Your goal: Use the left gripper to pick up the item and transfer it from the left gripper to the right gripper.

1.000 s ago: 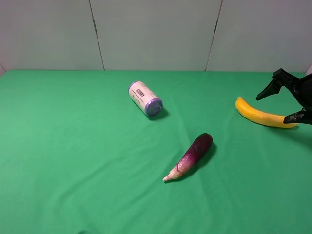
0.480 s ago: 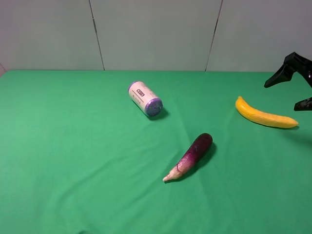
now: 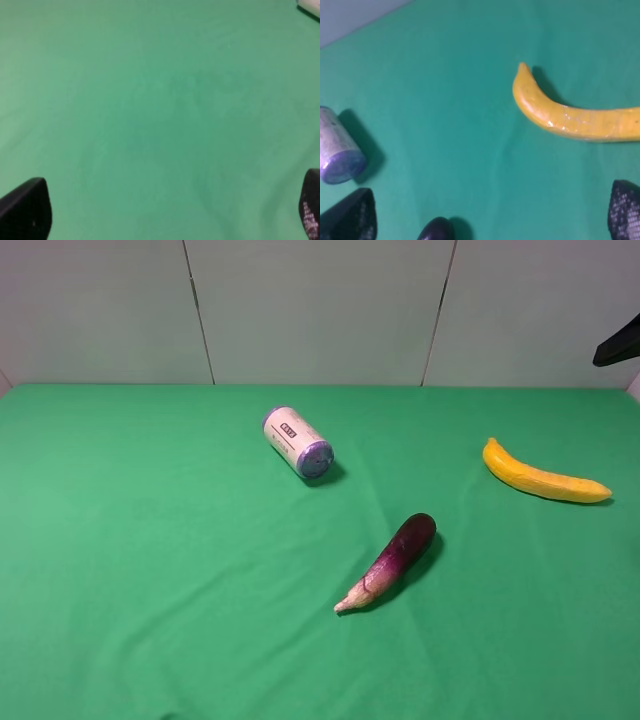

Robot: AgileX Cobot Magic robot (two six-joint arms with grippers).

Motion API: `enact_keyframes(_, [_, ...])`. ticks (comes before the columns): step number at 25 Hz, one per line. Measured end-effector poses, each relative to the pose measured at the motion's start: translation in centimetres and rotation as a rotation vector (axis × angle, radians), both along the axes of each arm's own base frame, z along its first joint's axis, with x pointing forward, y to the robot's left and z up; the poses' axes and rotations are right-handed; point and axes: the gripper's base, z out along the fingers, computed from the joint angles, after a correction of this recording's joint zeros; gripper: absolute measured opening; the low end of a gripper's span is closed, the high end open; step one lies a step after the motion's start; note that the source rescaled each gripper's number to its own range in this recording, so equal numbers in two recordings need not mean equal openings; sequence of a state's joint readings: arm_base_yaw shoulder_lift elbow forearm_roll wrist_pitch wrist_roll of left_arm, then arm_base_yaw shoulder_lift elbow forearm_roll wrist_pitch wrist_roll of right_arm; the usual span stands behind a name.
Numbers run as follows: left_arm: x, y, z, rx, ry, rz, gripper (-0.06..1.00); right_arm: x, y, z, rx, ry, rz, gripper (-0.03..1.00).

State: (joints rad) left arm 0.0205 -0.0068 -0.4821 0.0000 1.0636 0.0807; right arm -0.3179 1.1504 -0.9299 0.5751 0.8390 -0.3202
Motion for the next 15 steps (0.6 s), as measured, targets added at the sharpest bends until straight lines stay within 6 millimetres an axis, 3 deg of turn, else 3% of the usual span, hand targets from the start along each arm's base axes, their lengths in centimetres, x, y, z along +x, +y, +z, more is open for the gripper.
enact_keyframes(8, [0.0, 0.0, 0.0, 0.0, 0.0, 0.0, 1.0, -5.6, 1.5, 4.0, -0.144, -0.139, 0.037, 1.0])
enact_keyframes(15, [0.0, 0.0, 0.0, -0.001, 0.0, 0.001, 1.0, -9.9, 2.9, 5.4, -0.235, -0.179, 0.089, 1.0])
